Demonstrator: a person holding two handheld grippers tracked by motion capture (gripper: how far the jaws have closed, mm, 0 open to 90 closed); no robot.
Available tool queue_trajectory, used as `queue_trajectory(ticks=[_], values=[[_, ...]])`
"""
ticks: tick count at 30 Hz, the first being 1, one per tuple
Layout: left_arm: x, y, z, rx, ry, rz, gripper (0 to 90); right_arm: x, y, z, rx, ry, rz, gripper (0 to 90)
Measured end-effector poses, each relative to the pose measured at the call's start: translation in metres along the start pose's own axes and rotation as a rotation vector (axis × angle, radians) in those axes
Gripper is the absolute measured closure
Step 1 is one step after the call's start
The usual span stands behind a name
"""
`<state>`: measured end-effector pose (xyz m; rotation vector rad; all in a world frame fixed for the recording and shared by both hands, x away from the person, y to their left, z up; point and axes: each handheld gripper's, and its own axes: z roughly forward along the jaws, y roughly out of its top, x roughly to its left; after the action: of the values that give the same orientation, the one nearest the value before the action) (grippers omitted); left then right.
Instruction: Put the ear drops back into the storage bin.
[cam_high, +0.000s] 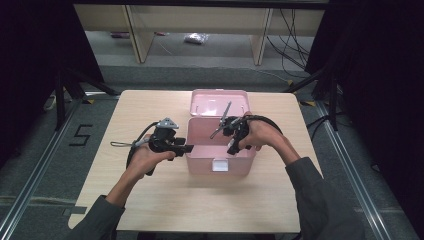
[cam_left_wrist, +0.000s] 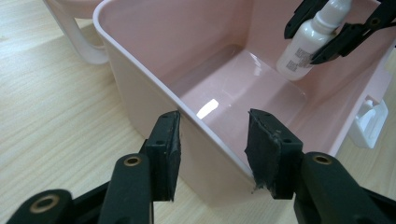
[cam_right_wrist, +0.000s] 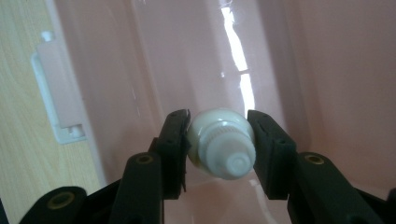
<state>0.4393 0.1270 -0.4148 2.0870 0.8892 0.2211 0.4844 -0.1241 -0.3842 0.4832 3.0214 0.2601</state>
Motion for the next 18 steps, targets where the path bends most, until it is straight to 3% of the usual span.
queue_trajectory(ticks=[1, 3, 10, 11, 12, 18], values=[[-0.002, -0.001, -0.001, 0.009, 0.009, -0.021, 54.1, -0.003, -0.001, 0.005, 0.002, 0.001, -0.017, 60.4], [-0.002, -0.001, -0.001, 0.009, 0.009, -0.022, 54.1, -0.005, -0.002, 0.009, 0.0, -0.003, -0.027, 60.4], [-0.002, -0.001, -0.001, 0.01, 0.009, -0.02, 54.1, -0.005, -0.002, 0.016, 0.012, 0.007, 0.002, 60.4], [-0.002, -0.001, -0.001, 0.009, 0.01, -0.02, 54.1, -0.007, -0.002, 0.017, 0.012, 0.004, -0.024, 60.4], [-0.002, -0.001, -0.001, 0.009, 0.01, -0.02, 54.1, -0.005, -0.002, 0.018, 0.018, 0.006, 0.004, 60.4], [0.0, 0.0, 0.0, -0.002, 0.0, -0.001, 54.1, -0.006, -0.004, 0.024, 0.005, 0.019, 0.013, 60.4]])
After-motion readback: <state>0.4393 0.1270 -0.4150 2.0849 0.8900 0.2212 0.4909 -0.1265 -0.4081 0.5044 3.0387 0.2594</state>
